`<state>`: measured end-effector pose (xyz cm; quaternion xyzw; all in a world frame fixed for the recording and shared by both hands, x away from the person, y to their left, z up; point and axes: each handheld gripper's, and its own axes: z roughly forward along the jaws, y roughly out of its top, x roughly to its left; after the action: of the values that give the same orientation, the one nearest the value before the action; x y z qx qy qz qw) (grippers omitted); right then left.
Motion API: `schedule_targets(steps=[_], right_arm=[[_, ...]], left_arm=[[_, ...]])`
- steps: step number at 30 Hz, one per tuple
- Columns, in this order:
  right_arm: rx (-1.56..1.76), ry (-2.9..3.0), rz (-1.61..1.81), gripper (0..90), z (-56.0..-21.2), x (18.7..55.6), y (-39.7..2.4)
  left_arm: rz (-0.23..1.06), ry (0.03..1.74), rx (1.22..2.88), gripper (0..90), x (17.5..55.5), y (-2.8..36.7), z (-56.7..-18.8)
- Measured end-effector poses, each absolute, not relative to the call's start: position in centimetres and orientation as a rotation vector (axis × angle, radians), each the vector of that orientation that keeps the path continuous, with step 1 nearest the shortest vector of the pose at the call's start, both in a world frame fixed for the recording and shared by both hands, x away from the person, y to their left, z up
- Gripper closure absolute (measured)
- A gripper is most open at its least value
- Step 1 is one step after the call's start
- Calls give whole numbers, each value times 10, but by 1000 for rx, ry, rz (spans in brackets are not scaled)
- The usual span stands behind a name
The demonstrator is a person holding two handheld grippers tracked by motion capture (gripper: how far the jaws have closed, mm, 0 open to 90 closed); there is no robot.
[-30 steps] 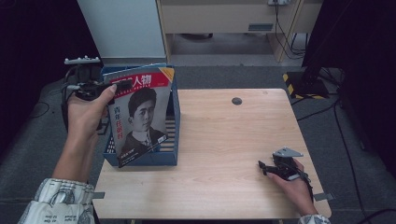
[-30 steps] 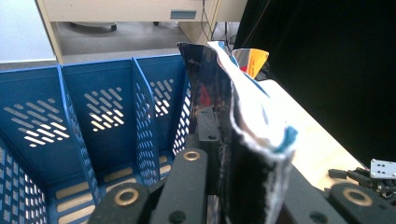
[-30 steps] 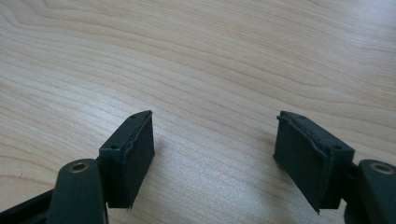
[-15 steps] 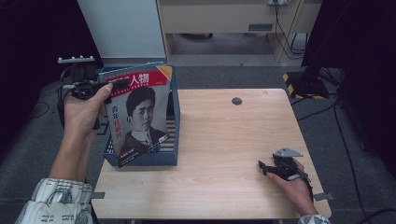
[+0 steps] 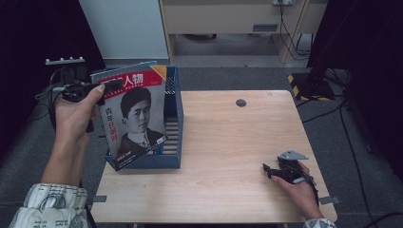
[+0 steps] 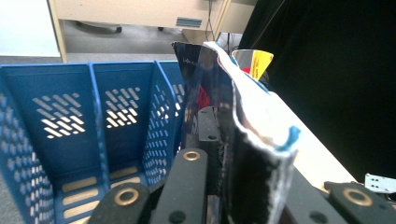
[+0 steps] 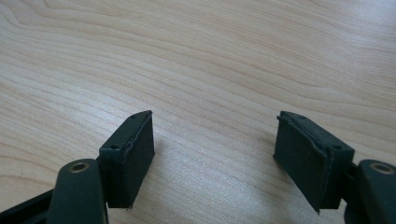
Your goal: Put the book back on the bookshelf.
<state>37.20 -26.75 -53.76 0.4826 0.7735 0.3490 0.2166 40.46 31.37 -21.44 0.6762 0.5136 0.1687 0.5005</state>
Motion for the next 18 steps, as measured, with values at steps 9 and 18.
schedule_targets(steps=[9, 18], right_arm=[[1336, 2143, 967, 284, -538, 372, -267], [1336, 2144, 967, 284, -538, 372, -267]], left_arm=[[426, 1257, 1612, 866, 398, 330, -212], [446, 1275, 1593, 866, 392, 346, -210]])
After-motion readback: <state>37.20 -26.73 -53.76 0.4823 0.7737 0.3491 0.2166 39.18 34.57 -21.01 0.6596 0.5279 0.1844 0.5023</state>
